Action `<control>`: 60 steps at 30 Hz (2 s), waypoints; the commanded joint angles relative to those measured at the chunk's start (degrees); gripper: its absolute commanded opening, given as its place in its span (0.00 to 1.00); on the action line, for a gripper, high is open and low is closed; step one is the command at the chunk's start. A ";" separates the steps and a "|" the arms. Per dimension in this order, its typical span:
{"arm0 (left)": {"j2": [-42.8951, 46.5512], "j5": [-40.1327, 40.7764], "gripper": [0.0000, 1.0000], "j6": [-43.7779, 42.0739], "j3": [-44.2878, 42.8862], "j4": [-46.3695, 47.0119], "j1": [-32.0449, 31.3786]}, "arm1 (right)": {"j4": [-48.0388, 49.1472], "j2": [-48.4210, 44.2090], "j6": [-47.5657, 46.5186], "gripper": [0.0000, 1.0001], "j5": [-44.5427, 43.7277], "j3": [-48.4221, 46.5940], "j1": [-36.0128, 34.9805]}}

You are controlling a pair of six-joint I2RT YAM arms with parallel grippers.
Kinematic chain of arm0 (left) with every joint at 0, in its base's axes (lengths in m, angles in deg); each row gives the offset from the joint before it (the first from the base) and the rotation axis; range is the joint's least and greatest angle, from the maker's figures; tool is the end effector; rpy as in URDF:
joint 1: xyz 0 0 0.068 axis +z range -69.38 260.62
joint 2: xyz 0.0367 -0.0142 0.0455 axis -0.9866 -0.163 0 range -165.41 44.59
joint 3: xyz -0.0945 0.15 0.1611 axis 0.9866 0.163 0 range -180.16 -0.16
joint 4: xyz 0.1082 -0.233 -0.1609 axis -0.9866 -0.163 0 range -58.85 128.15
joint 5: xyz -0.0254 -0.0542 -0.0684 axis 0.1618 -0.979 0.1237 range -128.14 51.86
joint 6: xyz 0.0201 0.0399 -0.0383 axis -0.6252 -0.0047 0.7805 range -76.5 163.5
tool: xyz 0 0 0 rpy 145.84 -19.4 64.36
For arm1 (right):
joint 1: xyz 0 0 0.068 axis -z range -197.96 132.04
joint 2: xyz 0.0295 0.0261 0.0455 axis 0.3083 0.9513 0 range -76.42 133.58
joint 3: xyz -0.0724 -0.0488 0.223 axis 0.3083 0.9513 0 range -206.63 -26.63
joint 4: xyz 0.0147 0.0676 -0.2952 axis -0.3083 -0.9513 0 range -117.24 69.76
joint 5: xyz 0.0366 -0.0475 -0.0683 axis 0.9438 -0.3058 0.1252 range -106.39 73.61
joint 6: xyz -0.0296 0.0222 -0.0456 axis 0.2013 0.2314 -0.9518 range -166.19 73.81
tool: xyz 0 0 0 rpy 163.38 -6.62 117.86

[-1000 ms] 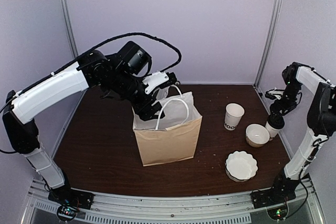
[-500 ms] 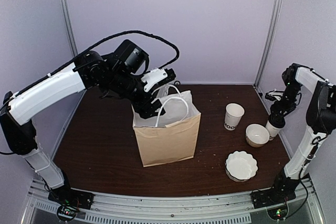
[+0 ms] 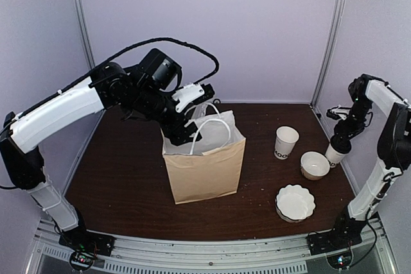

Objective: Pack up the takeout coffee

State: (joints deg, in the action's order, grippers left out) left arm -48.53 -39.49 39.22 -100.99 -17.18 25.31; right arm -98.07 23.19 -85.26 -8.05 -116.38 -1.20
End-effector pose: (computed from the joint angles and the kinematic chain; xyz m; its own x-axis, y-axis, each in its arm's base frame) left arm 0.2208 -0.3208 0.3547 -0.3573 0.6471 -0.6735 0.8601 0.5091 0.0328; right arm 0.3448 -0.0973 0.2333 -0.9190 -0.3746 -0.1228 -0.3859 0.9184 0.0870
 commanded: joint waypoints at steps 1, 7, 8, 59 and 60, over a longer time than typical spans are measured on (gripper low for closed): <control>2.59 -0.18 0.87 -1.04 -2.33 2.32 0.47 | -0.74 -10.87 0.45 0.67 0.21 -1.22 0.21; 2.49 2.39 0.98 -1.48 -3.47 2.95 0.68 | 0.26 -19.39 0.29 0.67 4.55 -3.81 -0.66; 2.61 2.58 0.98 -1.70 -4.01 2.72 0.69 | 0.23 -20.68 0.08 0.67 6.64 -4.17 -1.04; -6.56 -10.82 0.00 -4.47 -15.79 -16.15 6.81 | 4.16 -17.81 0.77 0.67 6.02 -27.94 -64.80; -6.43 -10.38 0.00 -4.39 -16.01 -16.51 6.53 | 4.33 -18.35 0.41 0.68 4.78 -27.74 -64.67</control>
State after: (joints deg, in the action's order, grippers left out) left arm -57.28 -50.63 34.76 -115.27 -33.07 33.07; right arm -95.42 8.83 -83.51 2.72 -142.52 -65.94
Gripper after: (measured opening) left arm 0.013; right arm 0.722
